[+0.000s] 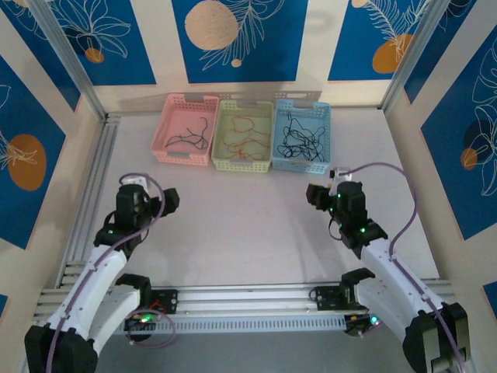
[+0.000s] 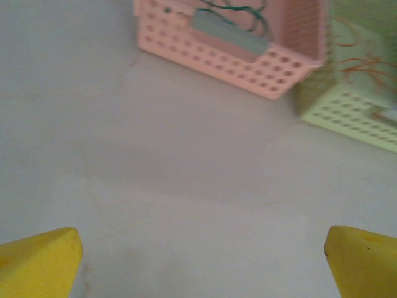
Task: Untangle the cables
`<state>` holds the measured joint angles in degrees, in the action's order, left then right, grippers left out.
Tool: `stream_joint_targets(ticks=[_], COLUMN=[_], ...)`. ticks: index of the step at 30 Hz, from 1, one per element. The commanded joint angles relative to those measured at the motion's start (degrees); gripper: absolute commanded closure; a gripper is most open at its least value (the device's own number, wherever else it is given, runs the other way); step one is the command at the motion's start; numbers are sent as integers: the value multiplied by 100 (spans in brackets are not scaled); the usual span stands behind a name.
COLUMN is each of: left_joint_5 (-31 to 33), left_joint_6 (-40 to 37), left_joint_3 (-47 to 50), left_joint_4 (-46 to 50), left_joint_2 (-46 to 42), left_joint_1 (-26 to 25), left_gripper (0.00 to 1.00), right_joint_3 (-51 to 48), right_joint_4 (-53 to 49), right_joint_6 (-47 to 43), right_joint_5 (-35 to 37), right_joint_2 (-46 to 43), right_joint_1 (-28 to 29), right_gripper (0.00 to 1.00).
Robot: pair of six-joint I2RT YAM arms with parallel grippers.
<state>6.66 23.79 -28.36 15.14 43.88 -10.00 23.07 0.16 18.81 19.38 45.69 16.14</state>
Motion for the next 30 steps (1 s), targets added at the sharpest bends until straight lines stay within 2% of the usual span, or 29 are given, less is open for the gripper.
stream_joint_targets(ticks=[1, 3, 6, 9, 10, 12, 17, 19, 20, 21, 24, 25, 26, 28, 29, 30], left_joint_5=[1147, 1477, 1910, 2045, 2166, 2265, 1933, 1869, 1731, 1541, 961, 950, 809, 602, 584, 533], left_joint_6=[-522, -764, -863, -1432, -1548, -1753, -2393, -2513, -2633, -2730, -3088, -3107, -3038, -3085, -2993, -2812], left_joint_3=[699, 1291, 1414, 1490, 1534, 1657, 1954, 1932, 1922, 1904, 1713, 1615, 1498, 1229, 1076, 853], left_joint_4=[-1507, -2481, -2935, -3677, -3893, -4420, -6674, -7463, -7983, -8388, -9561, -9034, -8325, -8093, -7733, -7145], left_joint_2=[-230, -407, -372, 57, 239, 689, 2291, 2880, 3249, 3624, 5045, 4811, 4541, 4676, 4649, 4559], left_joint_1=[-2, -1, 7, 3, 6, 3, -13, -2, -6, 7, -24, -69, -44, 29, 106, 225], left_gripper=[0, 1, 1, 1, 1, 2, 2, 1, 0, 0, 0, 0, 0, 0, 0, 0], right_joint_3=[-511, -616, -819, -1187, -1029, -1031, -934, -845, -710, -740, -807, -628, -260, -80, 53, -31], right_joint_4=[1119, 1222, 1494, 2299, 2083, 2506, 4103, 4838, 4822, 5165, 6918, 6332, 5038, 5186, 4568, 4854], right_joint_6=[-393, -615, -623, -375, -281, -401, -619, -928, -1140, -1251, -1374, -1393, -1321, -1209, -1125, -1140], right_joint_5=[830, 720, 597, 534, 625, 636, 527, 342, 415, 171, -144, -185, -365, -548, -710, -748], right_joint_2=[-309, -381, -145, 458, 575, 915, 2129, 2675, 2849, 3176, 4488, 4287, 3993, 4300, 4106, 4193], right_joint_1=[-16, -230, -608, -948, -984, -985, -1134, -1119, -1046, -1109, -1184, -1160, -1240, -1406, -1519, -1526], right_gripper=[38, 38, 39, 40, 40, 40, 41, 43, 43, 44, 44, 44, 46, 46, 45, 44])
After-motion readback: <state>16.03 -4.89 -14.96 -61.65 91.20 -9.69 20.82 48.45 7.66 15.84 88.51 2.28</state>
